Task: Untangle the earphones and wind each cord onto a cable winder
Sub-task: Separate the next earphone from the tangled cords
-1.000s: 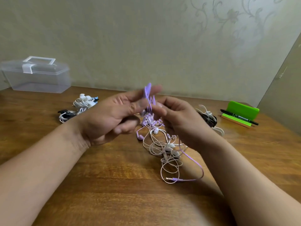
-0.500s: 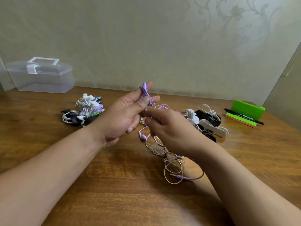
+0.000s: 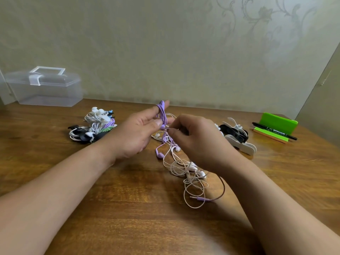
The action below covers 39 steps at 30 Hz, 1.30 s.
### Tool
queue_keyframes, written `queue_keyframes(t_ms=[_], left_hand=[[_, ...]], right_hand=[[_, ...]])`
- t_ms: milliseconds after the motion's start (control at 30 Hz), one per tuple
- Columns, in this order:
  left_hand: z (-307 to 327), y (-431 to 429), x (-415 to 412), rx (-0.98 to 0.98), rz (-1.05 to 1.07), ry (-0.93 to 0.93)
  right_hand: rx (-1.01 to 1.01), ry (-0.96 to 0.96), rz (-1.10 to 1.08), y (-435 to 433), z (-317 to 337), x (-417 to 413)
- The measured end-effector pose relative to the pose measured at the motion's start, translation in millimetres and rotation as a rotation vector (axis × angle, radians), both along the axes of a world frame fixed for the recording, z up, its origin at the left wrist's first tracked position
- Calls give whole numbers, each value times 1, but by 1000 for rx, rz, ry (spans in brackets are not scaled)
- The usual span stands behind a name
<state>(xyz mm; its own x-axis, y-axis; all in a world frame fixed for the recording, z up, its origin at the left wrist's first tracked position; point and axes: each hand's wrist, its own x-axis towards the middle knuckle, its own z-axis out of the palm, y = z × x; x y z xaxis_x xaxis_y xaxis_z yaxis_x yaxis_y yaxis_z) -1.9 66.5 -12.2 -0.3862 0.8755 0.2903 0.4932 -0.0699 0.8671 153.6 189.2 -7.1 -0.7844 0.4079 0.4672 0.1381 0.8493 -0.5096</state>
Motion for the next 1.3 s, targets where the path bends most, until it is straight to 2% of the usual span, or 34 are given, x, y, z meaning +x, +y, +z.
queue_keyframes(t_ms=[133, 233, 400, 467, 600, 700, 800, 867, 1033, 1200, 1300], left_hand=[[4, -6, 8, -127, -73, 3], [7, -8, 17, -207, -154, 24], [16, -19, 12, -284, -420, -34], [19, -23, 9, -280, -548, -58], [19, -27, 6, -210, -687, -224], [19, -27, 3, -59, -667, -354], [20, -20, -1, 104, -445, -413], [19, -14, -6, 149, -282, -367], [10, -7, -5, 27, -27, -16], [4, -9, -3, -130, -113, 272], [5, -12, -3, -215, -243, 281]], right_hand=[[-24, 92, -19, 7, 6, 6], [-74, 159, 45, 11, 12, 10], [-260, 250, 193, 16, 16, 12], [-384, 258, 251, 19, 15, 12], [-806, 228, 386, 19, 9, 7], [-916, 169, 418, 17, -1, 0], [-827, 87, 361, 12, -7, -4], [-687, 53, 258, 8, -7, -5], [-250, -61, 92, 1, -2, -2], [-108, 33, 18, 8, 5, 4], [-151, 81, 70, 15, 10, 8]])
